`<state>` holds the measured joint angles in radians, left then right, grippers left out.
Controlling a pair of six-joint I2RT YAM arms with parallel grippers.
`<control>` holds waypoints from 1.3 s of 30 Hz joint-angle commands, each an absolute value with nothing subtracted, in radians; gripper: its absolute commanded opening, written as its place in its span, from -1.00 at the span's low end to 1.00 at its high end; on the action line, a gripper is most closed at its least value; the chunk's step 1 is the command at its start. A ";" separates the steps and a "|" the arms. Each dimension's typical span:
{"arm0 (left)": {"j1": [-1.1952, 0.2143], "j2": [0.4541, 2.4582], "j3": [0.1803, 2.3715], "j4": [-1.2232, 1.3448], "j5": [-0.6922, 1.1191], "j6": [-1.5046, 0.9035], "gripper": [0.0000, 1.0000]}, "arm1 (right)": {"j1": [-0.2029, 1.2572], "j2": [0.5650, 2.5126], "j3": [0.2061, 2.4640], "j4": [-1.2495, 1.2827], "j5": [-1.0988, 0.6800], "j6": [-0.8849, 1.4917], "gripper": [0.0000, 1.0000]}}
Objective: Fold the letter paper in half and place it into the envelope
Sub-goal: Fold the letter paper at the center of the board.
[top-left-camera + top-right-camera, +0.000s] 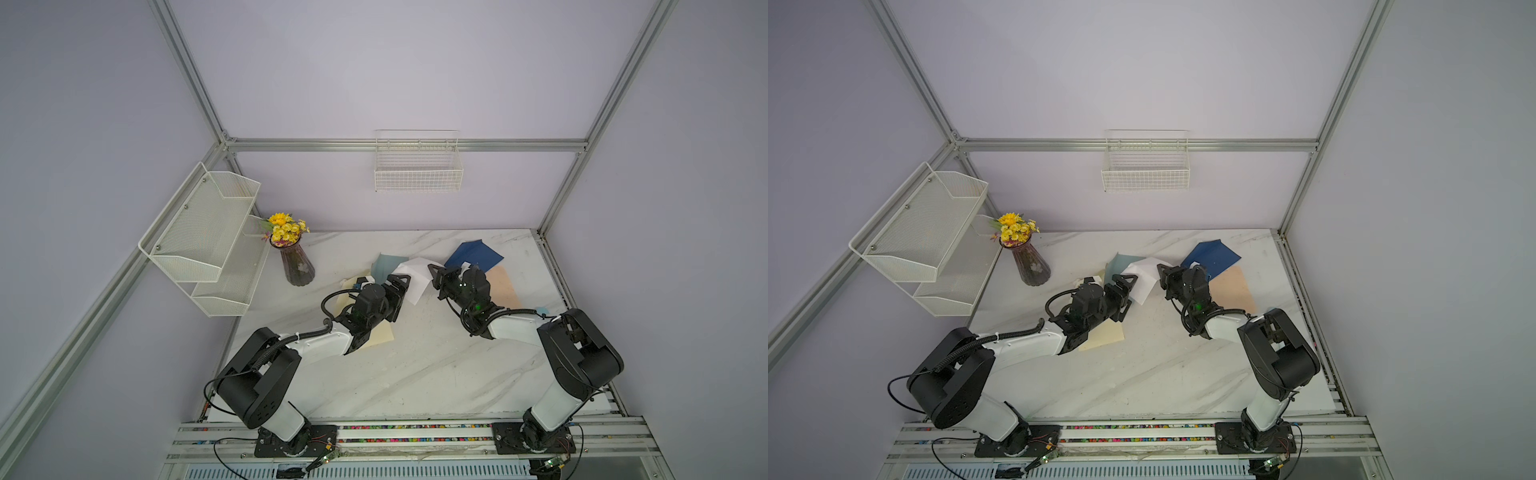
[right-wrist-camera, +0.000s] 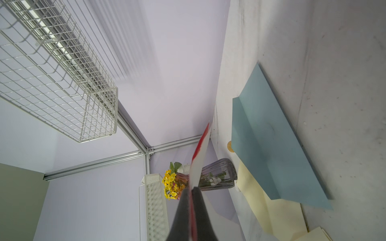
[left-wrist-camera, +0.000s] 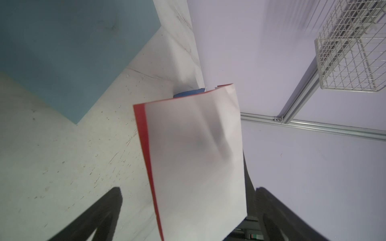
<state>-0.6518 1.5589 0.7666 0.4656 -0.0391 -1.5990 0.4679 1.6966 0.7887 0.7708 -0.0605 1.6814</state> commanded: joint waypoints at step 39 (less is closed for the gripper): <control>-0.596 1.496 0.819 0.467 0.250 -1.214 -1.00 | 0.463 1.558 0.707 0.615 -0.203 1.608 -0.36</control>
